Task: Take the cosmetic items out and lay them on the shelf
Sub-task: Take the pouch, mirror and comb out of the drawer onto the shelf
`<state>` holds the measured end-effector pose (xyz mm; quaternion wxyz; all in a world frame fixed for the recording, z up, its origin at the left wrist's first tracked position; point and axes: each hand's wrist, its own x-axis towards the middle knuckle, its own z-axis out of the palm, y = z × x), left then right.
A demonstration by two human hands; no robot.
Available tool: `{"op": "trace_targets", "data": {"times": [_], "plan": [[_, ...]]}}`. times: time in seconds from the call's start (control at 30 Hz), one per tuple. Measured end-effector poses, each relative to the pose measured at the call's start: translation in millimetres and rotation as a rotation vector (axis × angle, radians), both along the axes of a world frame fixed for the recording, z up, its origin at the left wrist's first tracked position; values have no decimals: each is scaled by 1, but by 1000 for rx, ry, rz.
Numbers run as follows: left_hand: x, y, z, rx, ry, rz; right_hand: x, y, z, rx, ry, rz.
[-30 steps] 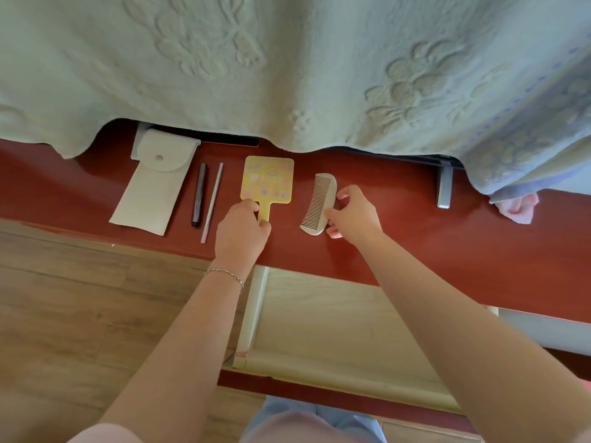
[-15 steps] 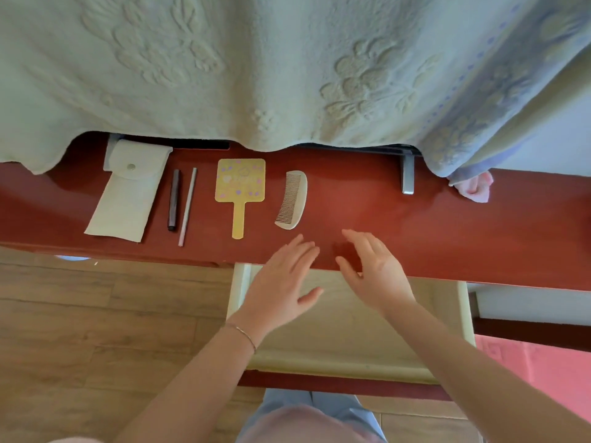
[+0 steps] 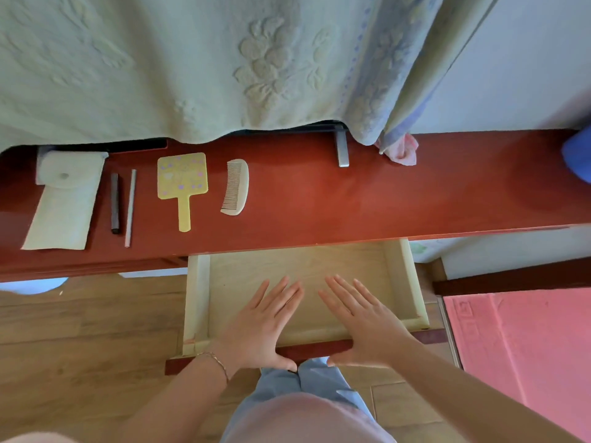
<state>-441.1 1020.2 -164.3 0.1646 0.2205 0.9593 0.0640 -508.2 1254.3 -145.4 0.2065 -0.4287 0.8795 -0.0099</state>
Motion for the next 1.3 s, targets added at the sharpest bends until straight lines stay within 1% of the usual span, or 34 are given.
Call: {"op": "trace_targets", "data": {"times": [0.1, 0.27, 0.47, 0.67, 0.8, 0.93, 1.07, 1.3], "plan": [[2, 4, 0, 0, -1, -25, 1, 6, -3, 32, 2, 36], [-1, 3, 4, -18, 2, 12, -4, 5, -3, 41, 47, 29], [-17, -5, 12, -17, 141, 94, -25, -5, 2, 1, 165, -36], [-50, -12, 20, -133, 246, 184, -56, -26, 8, -26, 328, -136], [-70, -14, 21, -171, 273, 201, -76, -38, 6, -46, 358, -174], [-82, -11, 17, -139, 317, 200, -88, -48, 0, -109, 363, -237], [-88, -12, 11, -66, 374, 234, -94, -53, -5, -176, 395, -281], [-91, -17, 5, 0, 405, 237, -99, -55, -12, -195, 460, -263]]}}
